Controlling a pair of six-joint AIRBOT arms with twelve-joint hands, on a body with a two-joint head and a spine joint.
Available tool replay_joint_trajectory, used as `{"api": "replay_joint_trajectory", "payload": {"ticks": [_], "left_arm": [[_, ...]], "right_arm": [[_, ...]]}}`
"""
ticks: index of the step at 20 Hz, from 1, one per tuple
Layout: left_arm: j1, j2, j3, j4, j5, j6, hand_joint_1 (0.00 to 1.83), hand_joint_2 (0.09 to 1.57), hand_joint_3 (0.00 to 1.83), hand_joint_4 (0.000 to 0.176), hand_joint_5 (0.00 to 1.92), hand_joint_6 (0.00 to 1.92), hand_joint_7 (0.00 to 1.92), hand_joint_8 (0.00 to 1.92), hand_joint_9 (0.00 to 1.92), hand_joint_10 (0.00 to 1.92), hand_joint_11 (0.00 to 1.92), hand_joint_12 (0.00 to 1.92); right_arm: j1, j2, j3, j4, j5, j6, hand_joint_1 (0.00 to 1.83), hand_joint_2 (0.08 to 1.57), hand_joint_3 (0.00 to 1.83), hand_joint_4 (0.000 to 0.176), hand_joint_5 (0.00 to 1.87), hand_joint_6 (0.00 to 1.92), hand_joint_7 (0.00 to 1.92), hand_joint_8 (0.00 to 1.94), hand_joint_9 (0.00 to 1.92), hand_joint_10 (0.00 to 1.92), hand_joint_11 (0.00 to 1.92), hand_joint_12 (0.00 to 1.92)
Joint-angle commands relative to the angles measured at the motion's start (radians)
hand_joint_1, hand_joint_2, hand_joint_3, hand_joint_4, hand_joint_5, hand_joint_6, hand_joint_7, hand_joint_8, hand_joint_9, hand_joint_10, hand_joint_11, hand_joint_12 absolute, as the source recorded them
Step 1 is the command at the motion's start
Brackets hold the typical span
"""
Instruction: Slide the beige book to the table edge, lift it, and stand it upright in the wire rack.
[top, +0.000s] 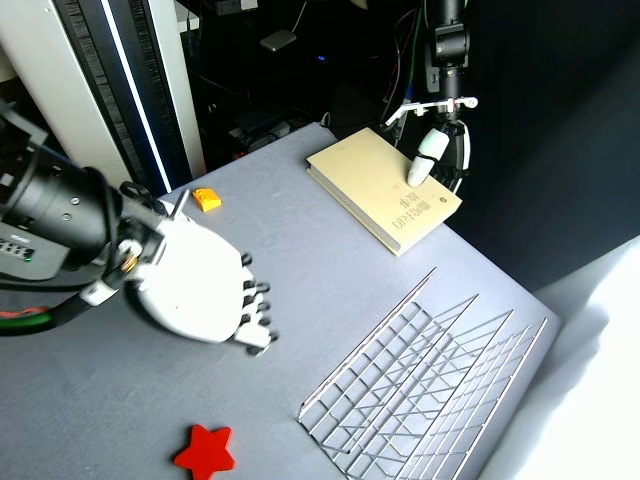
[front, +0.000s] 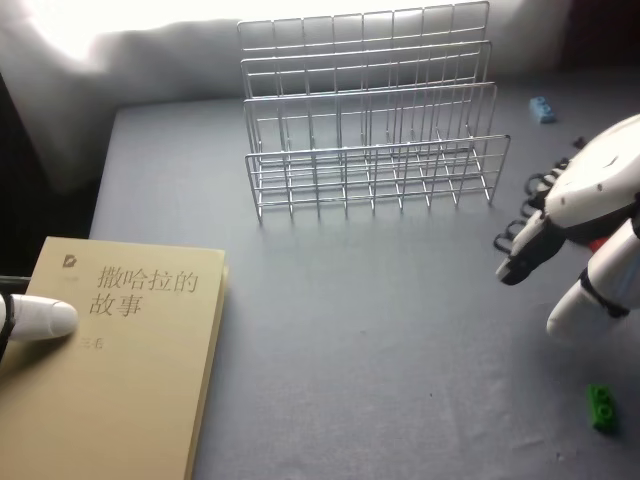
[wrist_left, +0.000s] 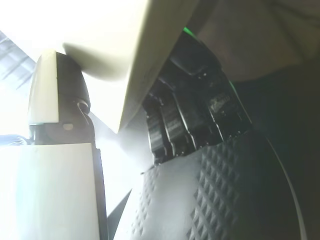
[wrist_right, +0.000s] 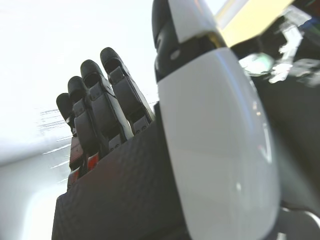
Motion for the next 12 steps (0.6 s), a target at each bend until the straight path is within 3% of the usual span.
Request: {"api": "replay_joint_trajectory", "payload": {"ticks": [1, 8, 12], "left_arm": [[-0.001, 0.004, 0.011, -0.011, -0.07, 0.028, 1.48, 1.21, 0.0, 0.0, 0.72, 1.31, 0.61, 1.33, 0.72, 1.32, 0.68, 1.63], [0.004, 0.037, 0.04, -0.012, -0.167, 0.072, 1.48, 1.21, 0.0, 0.0, 0.74, 1.29, 0.6, 1.33, 0.72, 1.3, 0.71, 1.59], [-0.011, 0.067, 0.035, -0.012, -0.213, 0.037, 1.47, 1.23, 0.0, 0.0, 0.71, 1.35, 0.55, 1.35, 0.67, 1.37, 0.71, 1.62]], "right_arm": [[0.012, 0.011, -0.004, -0.041, -0.036, 0.037, 0.19, 1.18, 0.0, 0.0, 0.27, 0.0, 0.3, 0.0, 0.28, 0.0, 0.0, 0.71], [-0.015, 0.046, -0.011, -0.067, 0.058, 0.304, 0.22, 1.17, 0.0, 0.0, 0.28, 0.0, 0.31, 0.0, 0.3, 0.0, 0.0, 0.81], [-0.014, 0.06, -0.01, -0.067, 0.077, 0.332, 0.23, 1.16, 0.0, 0.0, 0.28, 0.0, 0.29, 0.0, 0.29, 0.0, 0.0, 0.81]]}}
